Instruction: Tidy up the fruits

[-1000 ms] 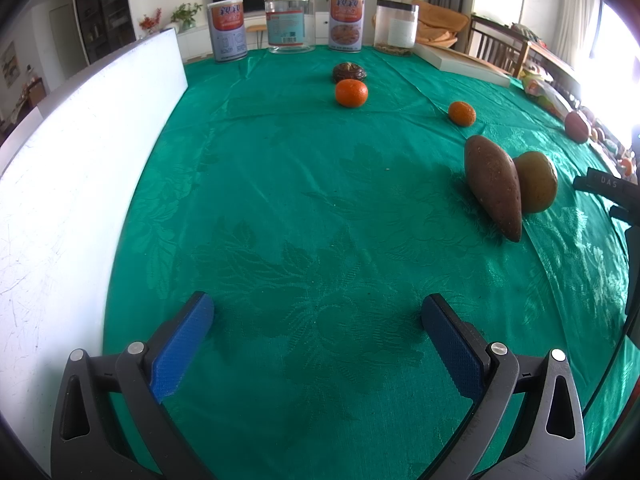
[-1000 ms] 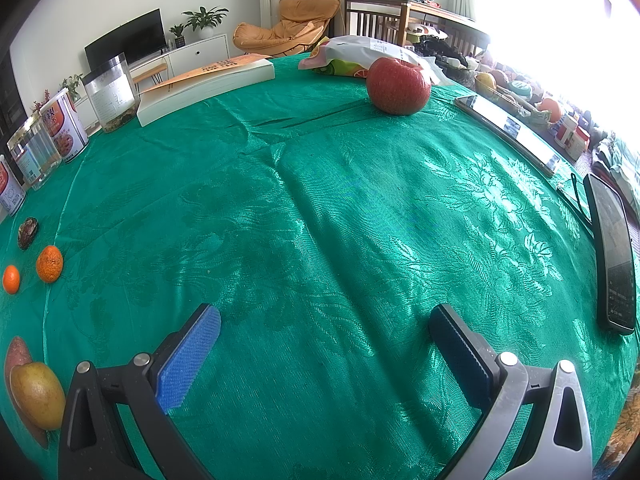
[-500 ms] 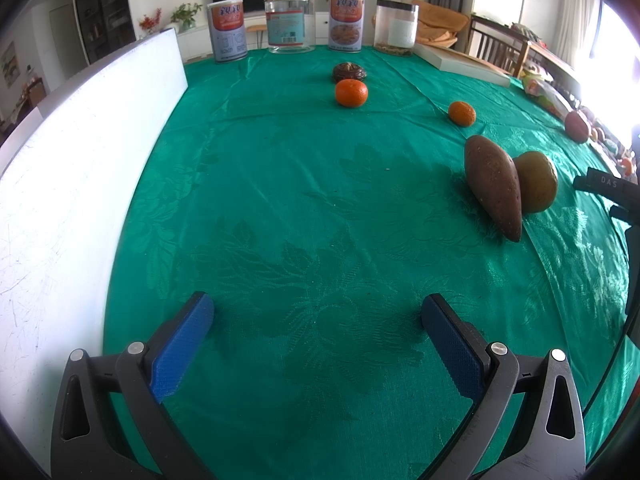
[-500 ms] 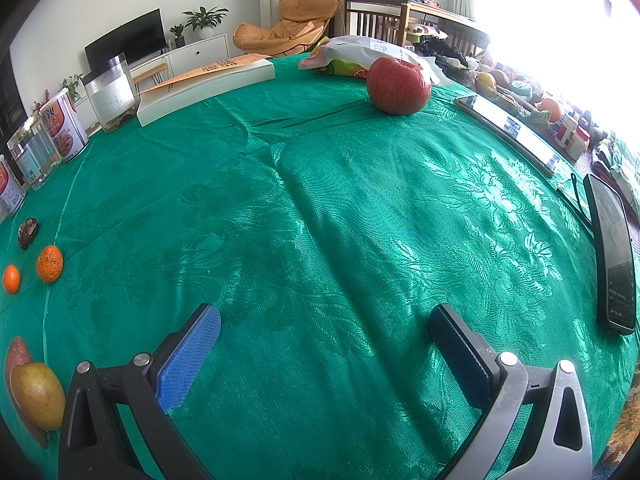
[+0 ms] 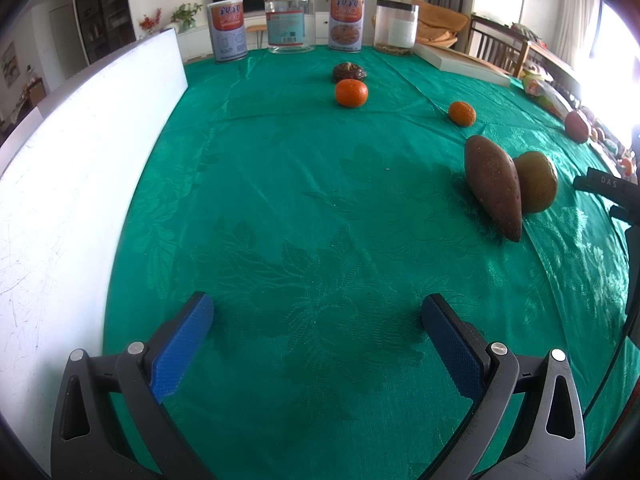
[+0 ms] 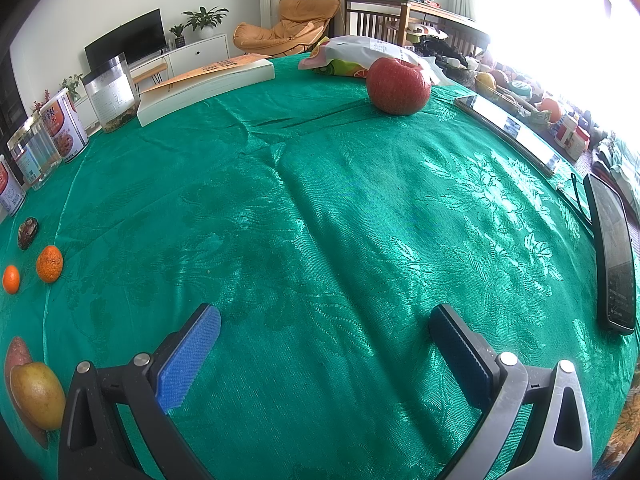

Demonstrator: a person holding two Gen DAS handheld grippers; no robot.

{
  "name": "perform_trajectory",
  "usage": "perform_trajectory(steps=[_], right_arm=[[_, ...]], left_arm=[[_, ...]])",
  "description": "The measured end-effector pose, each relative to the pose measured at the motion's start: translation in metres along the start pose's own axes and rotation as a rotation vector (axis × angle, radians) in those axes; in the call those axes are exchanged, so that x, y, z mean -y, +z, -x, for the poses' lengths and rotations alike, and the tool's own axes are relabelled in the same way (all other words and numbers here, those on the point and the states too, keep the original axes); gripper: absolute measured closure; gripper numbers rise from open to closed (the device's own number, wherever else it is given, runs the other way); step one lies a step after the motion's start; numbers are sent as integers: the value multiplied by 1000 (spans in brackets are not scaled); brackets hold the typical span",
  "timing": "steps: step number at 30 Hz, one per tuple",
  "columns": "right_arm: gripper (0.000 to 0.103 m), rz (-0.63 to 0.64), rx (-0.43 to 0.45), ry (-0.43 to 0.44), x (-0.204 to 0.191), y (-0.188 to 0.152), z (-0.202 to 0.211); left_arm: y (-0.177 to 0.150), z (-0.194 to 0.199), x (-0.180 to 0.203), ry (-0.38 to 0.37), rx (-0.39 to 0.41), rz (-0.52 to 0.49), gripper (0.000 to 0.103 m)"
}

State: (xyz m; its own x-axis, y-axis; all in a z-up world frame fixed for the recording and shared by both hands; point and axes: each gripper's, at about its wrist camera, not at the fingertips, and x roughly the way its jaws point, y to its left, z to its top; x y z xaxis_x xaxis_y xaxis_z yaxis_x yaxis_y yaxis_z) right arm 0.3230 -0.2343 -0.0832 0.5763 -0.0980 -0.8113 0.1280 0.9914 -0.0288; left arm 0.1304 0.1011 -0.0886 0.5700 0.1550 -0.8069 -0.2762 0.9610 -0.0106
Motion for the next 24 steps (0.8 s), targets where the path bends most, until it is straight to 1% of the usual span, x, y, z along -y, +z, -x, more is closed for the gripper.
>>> perform_trajectory(steps=[3, 4, 6, 8, 10, 12, 15, 17, 21, 24], right_arm=[[0, 0, 0, 0, 0, 0, 0], [0, 0, 0, 0, 0, 0, 1], [0, 0, 0, 0, 0, 0, 0], [0, 0, 0, 0, 0, 0, 1], [0, 0, 0, 0, 0, 0, 1], [0, 0, 0, 0, 0, 0, 0], [0, 0, 0, 0, 0, 0, 0], [0, 0, 0, 0, 0, 0, 1], [0, 0, 0, 0, 0, 0, 1], [0, 0, 0, 0, 0, 0, 0]], left_arm=[[0, 1, 1, -11, -3, -10, 1], [2, 1, 3, -36, -18, -22, 1], [10, 6, 11, -146, -39, -20, 2], [23, 13, 26, -244, -31, -25, 2], [36, 12, 49, -283, -36, -91, 1], [46, 1, 72, -293, -60, -174, 2], [54, -18, 91, -237, -64, -253, 2], [59, -23, 90, -234, -61, -251, 2], [72, -26, 81, -240, -44, -186, 2], [75, -26, 81, -207, -31, -190, 2]])
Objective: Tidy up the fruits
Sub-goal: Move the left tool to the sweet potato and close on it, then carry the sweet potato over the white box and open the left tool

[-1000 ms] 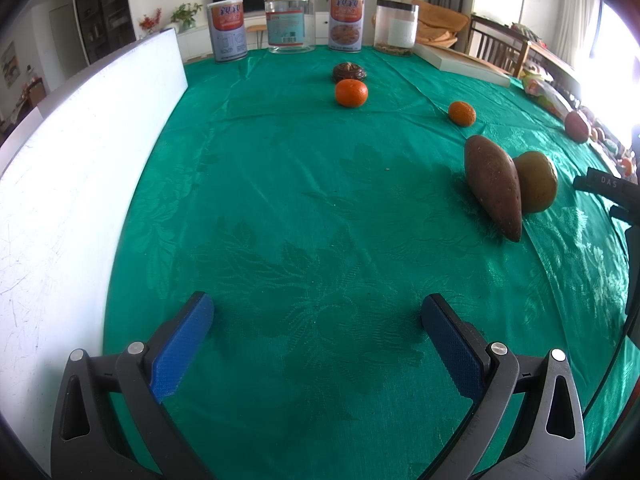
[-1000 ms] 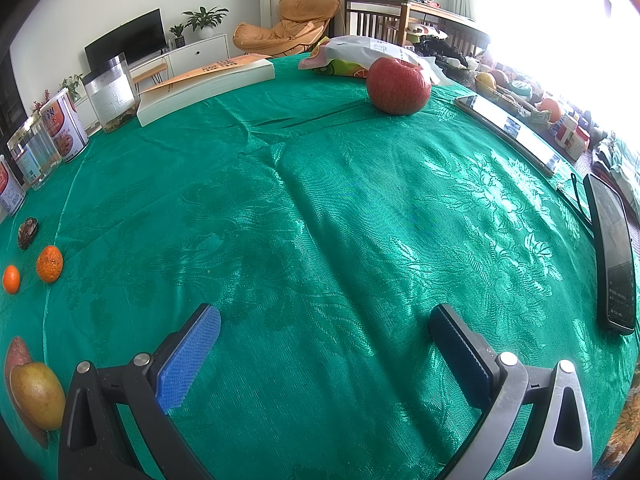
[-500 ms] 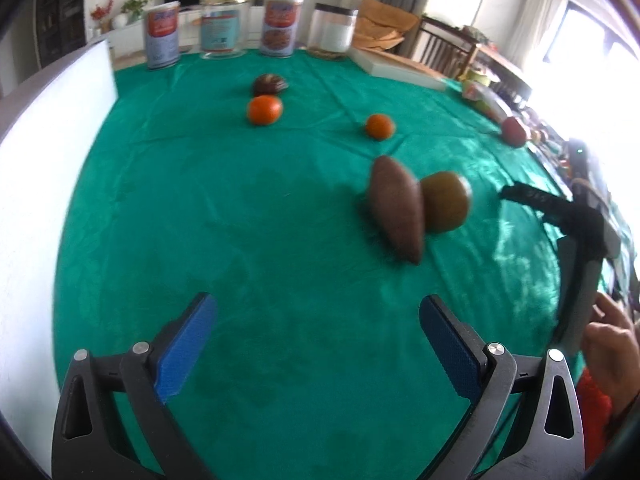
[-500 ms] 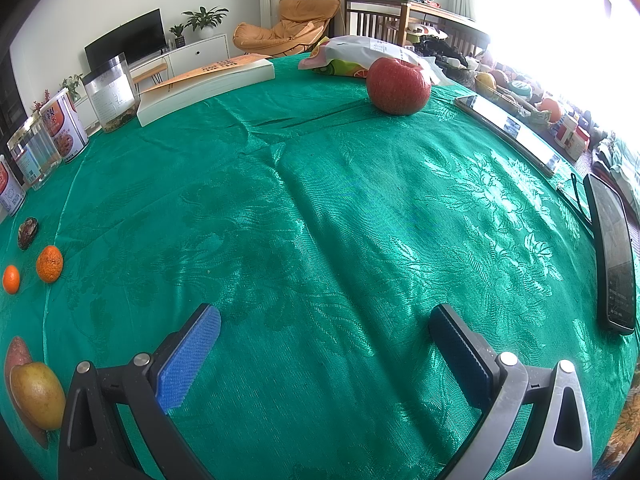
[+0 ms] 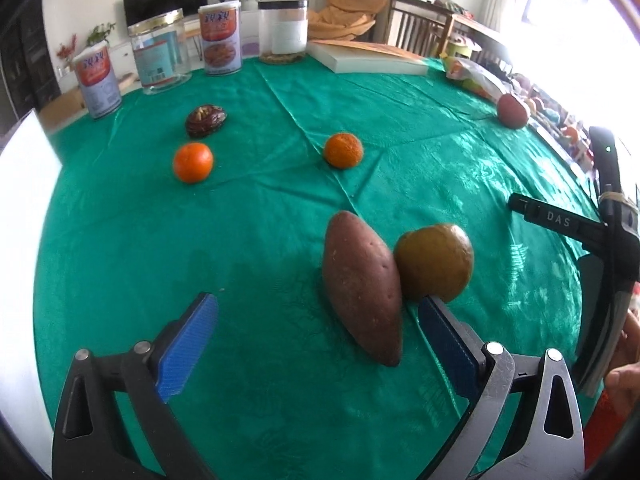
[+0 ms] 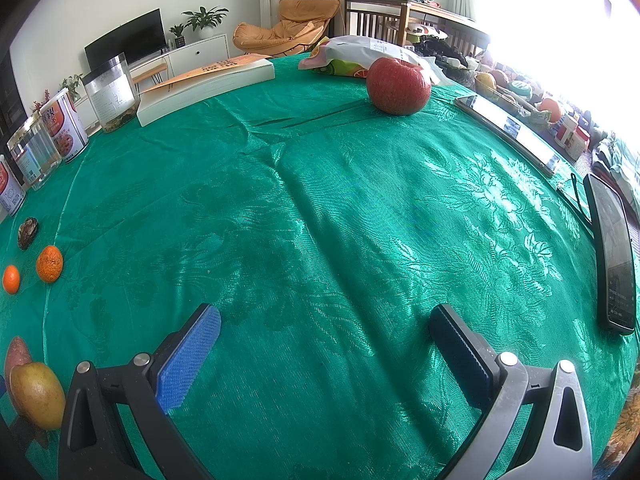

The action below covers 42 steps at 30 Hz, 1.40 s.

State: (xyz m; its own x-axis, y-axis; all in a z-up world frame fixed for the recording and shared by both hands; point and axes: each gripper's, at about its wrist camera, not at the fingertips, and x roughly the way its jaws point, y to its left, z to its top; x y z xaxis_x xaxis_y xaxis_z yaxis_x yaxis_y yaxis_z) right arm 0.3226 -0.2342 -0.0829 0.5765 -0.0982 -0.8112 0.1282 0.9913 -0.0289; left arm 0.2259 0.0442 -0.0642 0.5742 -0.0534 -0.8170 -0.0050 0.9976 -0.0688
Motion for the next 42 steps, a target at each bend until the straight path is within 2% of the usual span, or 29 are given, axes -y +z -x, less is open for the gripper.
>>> perform_trajectory(steps=[3, 9, 15, 19, 20, 21, 22, 25, 26, 27, 31, 32, 34, 35, 37, 40, 41, 42], right_arm=[[0, 0, 0, 0, 0, 0, 0], [0, 0, 0, 0, 0, 0, 0], [0, 0, 0, 0, 0, 0, 0], [0, 0, 0, 0, 0, 0, 0], [0, 0, 0, 0, 0, 0, 0], [0, 0, 0, 0, 0, 0, 1], [0, 0, 0, 0, 0, 0, 1], [0, 3, 0, 4, 0, 0, 1], [0, 23, 0, 19, -1, 0, -1], [0, 52, -10, 49, -1, 0, 0], [8, 112, -31, 246, -3, -11, 25], [12, 130, -29, 331, -7, -16, 37], [12, 172, -24, 534, -23, -26, 64], [12, 201, -24, 608, -36, -30, 75], [12, 271, -36, 665, -66, -36, 89], [16, 318, -78, 647, -106, -38, 80], [21, 315, -108, 638, -117, -39, 72], [31, 308, -148, 634, -124, -41, 62]], left_arm=[[2, -1, 1, 39, 3, -17, 2], [4, 0, 4, 68, 6, -46, 2], [5, -1, 9, 88, 13, -77, 2], [6, -2, 9, 71, 13, -70, 3], [6, -1, 9, 63, 15, -65, 4], [6, -1, 8, 50, 17, -57, 12], [6, -2, 7, 34, 13, -48, 15], [5, -5, 4, -55, 11, -3, 30], [4, -5, 3, -99, 9, 10, 43], [3, -6, 3, -149, 1, 22, 62], [-8, 5, 1, -121, 14, 31, 64], [-13, 9, -4, -133, 15, 62, 64], [-23, 19, -12, -146, 20, 116, 64], [-28, 25, -15, -136, 25, 131, 64], [-38, 36, -21, -113, 26, 159, 64], [-51, 57, -31, -102, 23, 215, 64], [-55, 67, -35, -98, 28, 225, 64], [-58, 77, -37, -94, 38, 233, 64]])
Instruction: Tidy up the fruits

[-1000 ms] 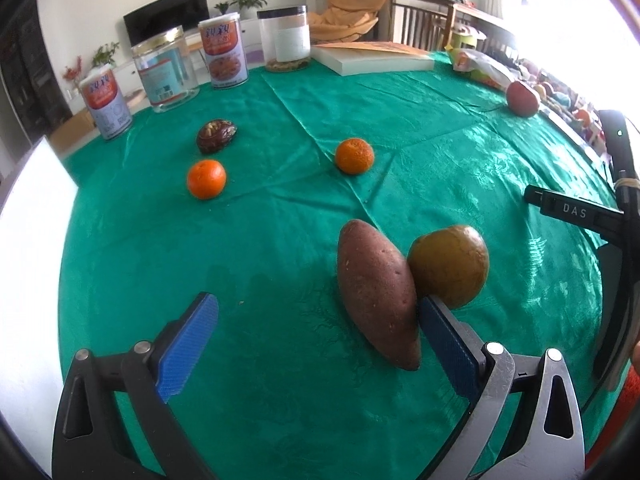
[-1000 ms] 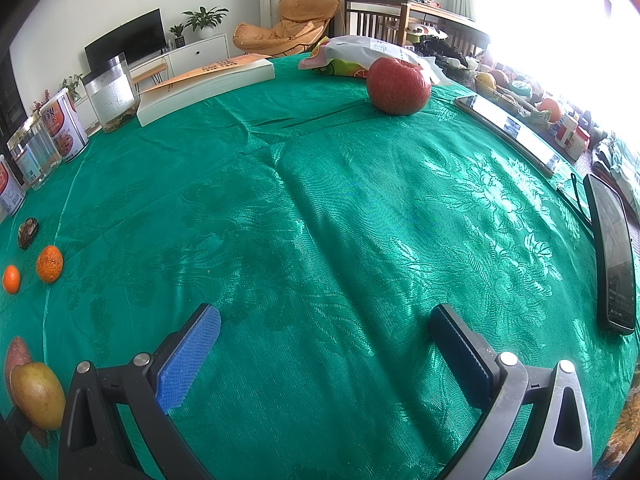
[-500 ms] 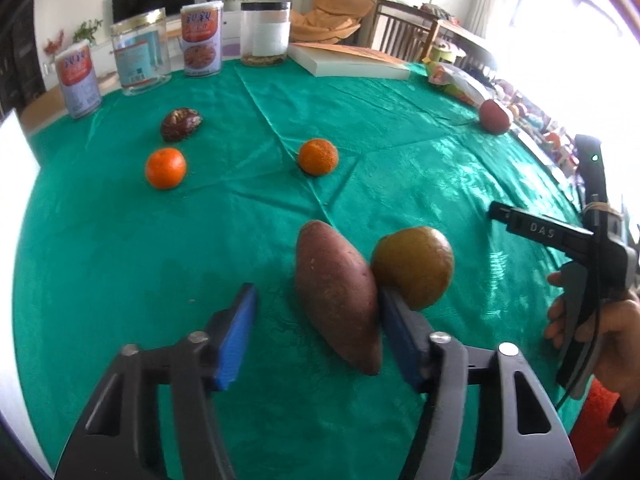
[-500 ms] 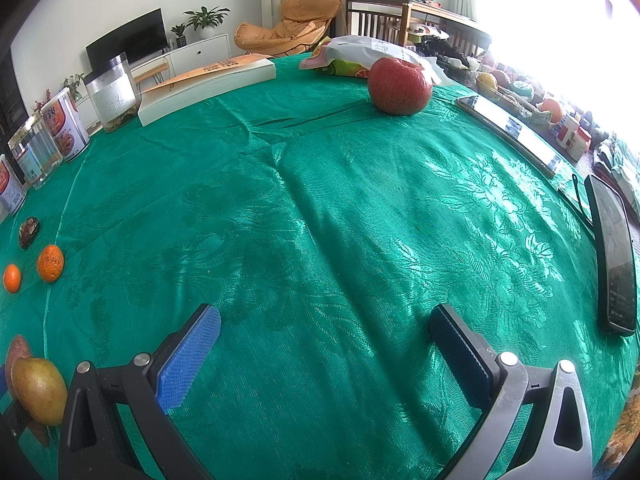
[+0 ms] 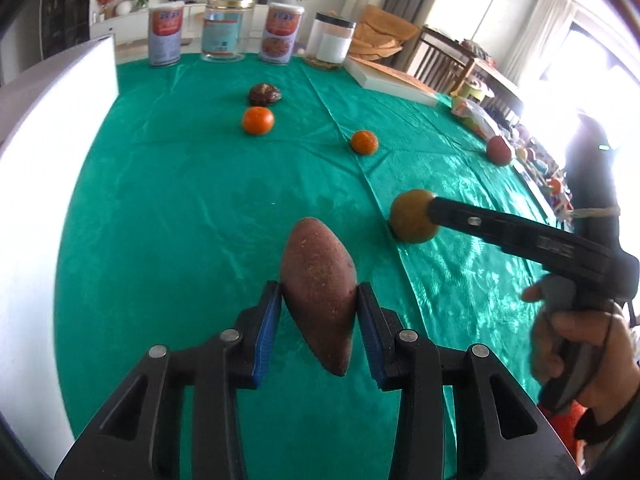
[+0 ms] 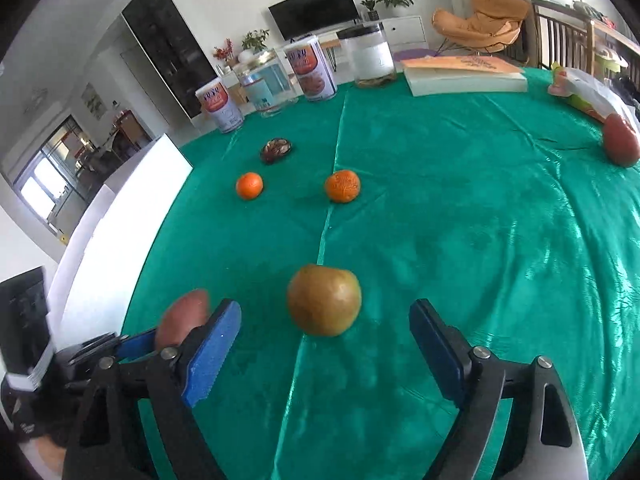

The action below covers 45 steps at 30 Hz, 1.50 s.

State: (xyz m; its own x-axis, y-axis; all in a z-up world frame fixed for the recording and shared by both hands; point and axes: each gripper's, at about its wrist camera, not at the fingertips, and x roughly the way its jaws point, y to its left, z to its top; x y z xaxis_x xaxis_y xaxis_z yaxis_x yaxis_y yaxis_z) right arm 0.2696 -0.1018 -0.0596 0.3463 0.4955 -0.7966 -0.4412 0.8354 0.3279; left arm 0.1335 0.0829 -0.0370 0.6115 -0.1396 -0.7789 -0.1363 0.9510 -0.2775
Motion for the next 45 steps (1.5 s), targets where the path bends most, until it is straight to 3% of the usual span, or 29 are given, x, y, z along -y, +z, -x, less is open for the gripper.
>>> perform_trajectory(steps=[1, 2, 5, 8, 10, 14, 18, 20, 24, 28, 31, 33, 35, 37, 39, 42, 45], right_arm=[[39, -24, -34, 0, 1, 1, -11], [54, -47, -50, 1, 3, 0, -18], [55, -70, -16, -30, 0, -3, -10], [55, 2, 21, 6, -30, -5, 18], [55, 78, 39, 65, -68, -4, 37], [55, 214, 30, 262, -170, -5, 53], [55, 325, -62, 444, -273, -27, 35], [55, 374, -108, 478, -313, -43, 15], [55, 437, -206, 455, -360, -66, -32], [55, 484, -211, 367, -377, -74, -60], [52, 490, -147, 340, -379, -64, -55], [43, 471, -80, 361, -372, -56, -39], [34, 455, 3, 349, -354, -48, -17], [25, 430, 87, 321, -327, -42, 5], [12, 389, 162, 258, -287, -38, 22], [9, 289, 210, 138, -208, -38, 36], [9, 201, 193, -50, -119, -48, 33]], left_arm=[[-2, 13, -3, 1, 16, 7, 64], [-5, 27, -6, 0, 35, 16, 64], [-10, 78, -24, -22, 105, 67, 64], [-14, 139, -49, -31, 191, 115, 64], [-14, 174, -69, 6, 247, 139, 64], [-12, 215, -122, 128, 305, 213, 64], [-23, 220, -179, 297, 303, 288, 64], [-35, 215, -206, 356, 276, 336, 64], [-59, 195, -248, 436, 192, 417, 64], [-74, 179, -265, 463, 136, 438, 64], [-73, 176, -265, 498, 145, 417, 62], [-72, 180, -261, 501, 168, 418, 33], [-67, 188, -250, 502, 218, 411, 21], [-63, 197, -233, 490, 272, 379, 18], [-58, 202, -207, 464, 318, 336, 11], [-52, 198, -155, 382, 349, 241, 10], [-45, 180, -97, 268, 331, 129, 7]])
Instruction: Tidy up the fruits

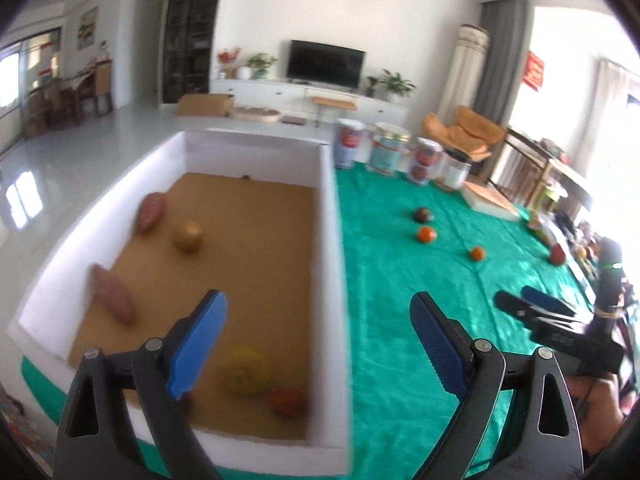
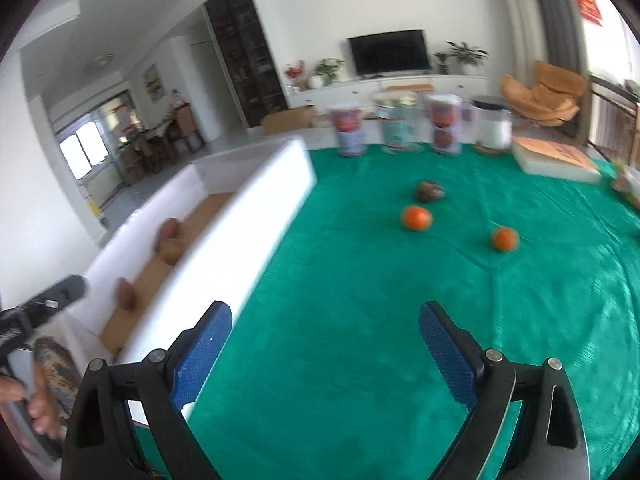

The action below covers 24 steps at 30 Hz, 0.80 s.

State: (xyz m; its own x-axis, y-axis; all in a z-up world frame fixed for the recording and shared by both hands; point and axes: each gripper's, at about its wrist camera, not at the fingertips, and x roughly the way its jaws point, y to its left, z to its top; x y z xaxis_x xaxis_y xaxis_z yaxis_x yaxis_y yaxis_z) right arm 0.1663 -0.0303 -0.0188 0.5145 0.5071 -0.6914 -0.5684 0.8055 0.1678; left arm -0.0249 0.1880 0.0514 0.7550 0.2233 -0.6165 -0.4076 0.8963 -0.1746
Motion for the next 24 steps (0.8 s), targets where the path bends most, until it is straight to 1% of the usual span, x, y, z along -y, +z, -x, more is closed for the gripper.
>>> perform_trajectory(steps=[3, 6, 7, 9, 10, 12, 13, 15, 18, 20, 24], right_arm=[[9, -91, -8, -156, 87, -24, 13], [9, -213, -12, -297, 160, -41, 24], [9, -243, -13, -328, 177, -45, 29], [9, -287, 0, -374, 203, -51, 35], [9, -302, 11, -385, 211, -55, 40], [9, -329, 18, -384, 221, -59, 44], [9, -337, 21, -376, 221, -60, 45], [9, -318, 14, -373, 218, -61, 44], [9, -291, -5, -374, 207, -61, 37], [9, -292, -13, -368, 207, -64, 34], [9, -312, -27, -351, 211, -67, 31]], left_arm=[[-11, -16, 64, -119, -59, -104, 6], [-28, -53, 119, -218, -164, -172, 6], [-34, -69, 132, -223, -194, -186, 6], [-44, -103, 156, -201, -255, -192, 6], [-47, -120, 162, -187, -281, -185, 6], [-51, -147, 173, -154, -302, -176, 6], [-55, -155, 176, -136, -303, -180, 6], [-56, -178, 183, -90, -298, -206, 6], [-55, -203, 185, -26, -289, -240, 6], [-52, -210, 186, -7, -268, -252, 6], [-52, -212, 186, -11, -267, -255, 5]])
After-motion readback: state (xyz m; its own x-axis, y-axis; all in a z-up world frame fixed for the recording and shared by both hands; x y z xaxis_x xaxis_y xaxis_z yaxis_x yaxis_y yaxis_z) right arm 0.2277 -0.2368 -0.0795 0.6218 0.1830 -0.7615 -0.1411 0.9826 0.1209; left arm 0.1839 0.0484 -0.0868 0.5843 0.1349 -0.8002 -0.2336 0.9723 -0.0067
